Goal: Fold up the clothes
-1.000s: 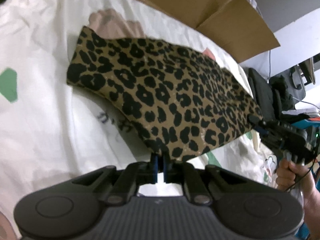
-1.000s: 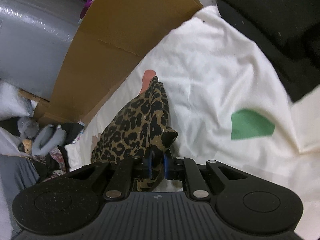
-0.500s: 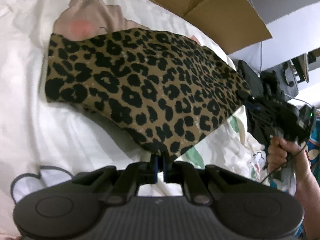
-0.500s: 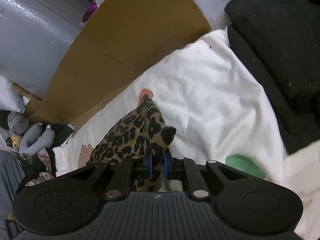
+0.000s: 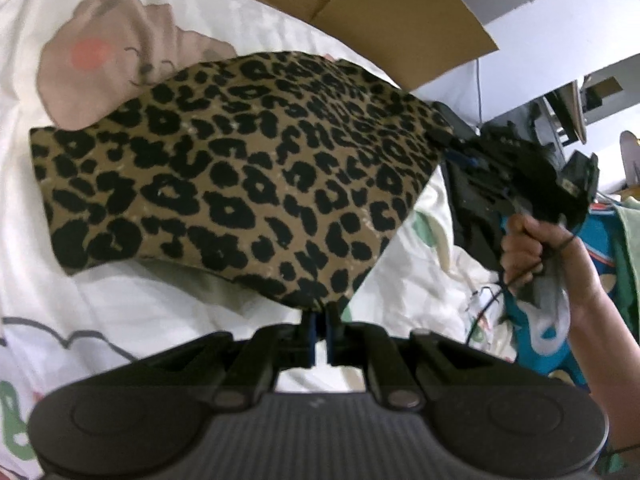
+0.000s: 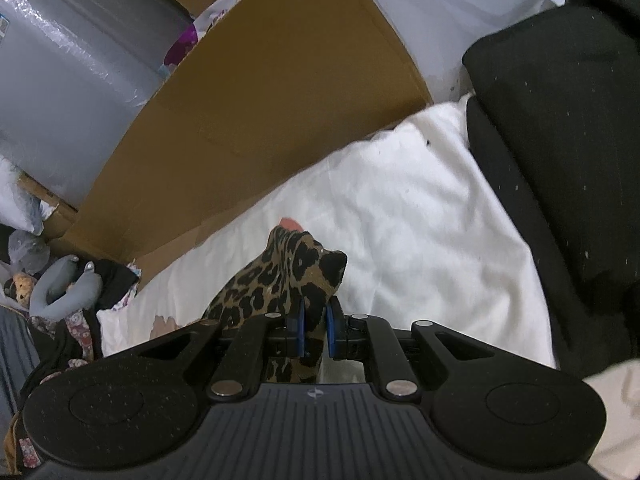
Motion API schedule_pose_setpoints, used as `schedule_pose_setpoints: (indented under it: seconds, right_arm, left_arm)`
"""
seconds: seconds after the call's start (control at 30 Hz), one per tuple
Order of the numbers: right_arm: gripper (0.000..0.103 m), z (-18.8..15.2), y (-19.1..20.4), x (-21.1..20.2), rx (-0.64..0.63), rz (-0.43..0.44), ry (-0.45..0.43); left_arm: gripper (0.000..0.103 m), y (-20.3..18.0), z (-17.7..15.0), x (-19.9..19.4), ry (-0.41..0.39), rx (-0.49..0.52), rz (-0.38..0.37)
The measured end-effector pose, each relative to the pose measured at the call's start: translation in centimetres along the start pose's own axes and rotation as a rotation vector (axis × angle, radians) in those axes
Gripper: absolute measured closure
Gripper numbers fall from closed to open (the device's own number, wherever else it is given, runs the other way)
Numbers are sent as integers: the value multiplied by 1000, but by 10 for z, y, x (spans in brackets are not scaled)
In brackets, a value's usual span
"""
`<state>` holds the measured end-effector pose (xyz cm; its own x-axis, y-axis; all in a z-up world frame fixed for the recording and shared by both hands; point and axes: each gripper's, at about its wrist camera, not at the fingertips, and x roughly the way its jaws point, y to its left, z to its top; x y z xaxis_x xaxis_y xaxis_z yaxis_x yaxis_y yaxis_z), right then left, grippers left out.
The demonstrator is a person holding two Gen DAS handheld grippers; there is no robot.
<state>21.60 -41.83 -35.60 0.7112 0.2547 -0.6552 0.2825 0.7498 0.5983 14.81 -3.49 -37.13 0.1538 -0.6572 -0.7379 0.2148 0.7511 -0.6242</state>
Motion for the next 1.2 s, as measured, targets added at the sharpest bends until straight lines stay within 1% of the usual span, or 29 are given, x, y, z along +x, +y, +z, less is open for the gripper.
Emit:
schedule_pose_setpoints:
  seconds: [0.13, 0.43, 0.67, 0.77, 0.87, 0.93, 0.97, 1.0, 1.03, 1.07, 1.1, 1.17, 1.2]
  right_arm:
    - [94, 4, 1, 2, -8, -13, -6]
    - [94, 21, 2, -1, -23, -41, -35]
    - [95, 30, -2, -13, -16, -79, -34]
    - [95, 31, -7, -17, -20, -109, -31]
    - [94, 29, -18, -14, 10, -126, -31]
    - [92, 27, -27, -12, 52, -134, -19]
    - [88, 25, -30, -13, 70, -141, -17]
    - [87, 24, -33, -15, 86, -148, -18]
    - [86, 23, -34, -17, 86, -150, -19]
    - [79, 22, -35, -20, 80, -150, -21]
    - [73, 21, -37, -24, 78, -144, -23]
    - [70, 17, -39, -32, 88, -124, -25]
    - [70, 15, -39, -35, 94, -114, -25]
  left_arm:
    - [99, -3, 1, 8, 15, -35, -17]
    - [100, -27, -3, 23, 47, -18, -87]
    - [100, -34, -8, 25, 73, -25, -118]
    - [100, -33, -10, 28, 108, -21, -103]
    - [100, -31, -11, 31, 150, -18, -83]
    - [99, -30, -12, 33, 177, -17, -70]
    - [100, -30, -13, 34, 191, -16, -64]
    - [98, -28, -13, 33, 202, -12, -57]
    - [92, -27, -13, 30, 210, 5, -54]
    - [89, -26, -13, 27, 216, 31, -53]
    - [82, -26, -13, 23, 221, 56, -48]
    - [60, -27, -10, 15, 220, 87, -33]
    - [58, -28, -7, 11, 216, 97, -30]
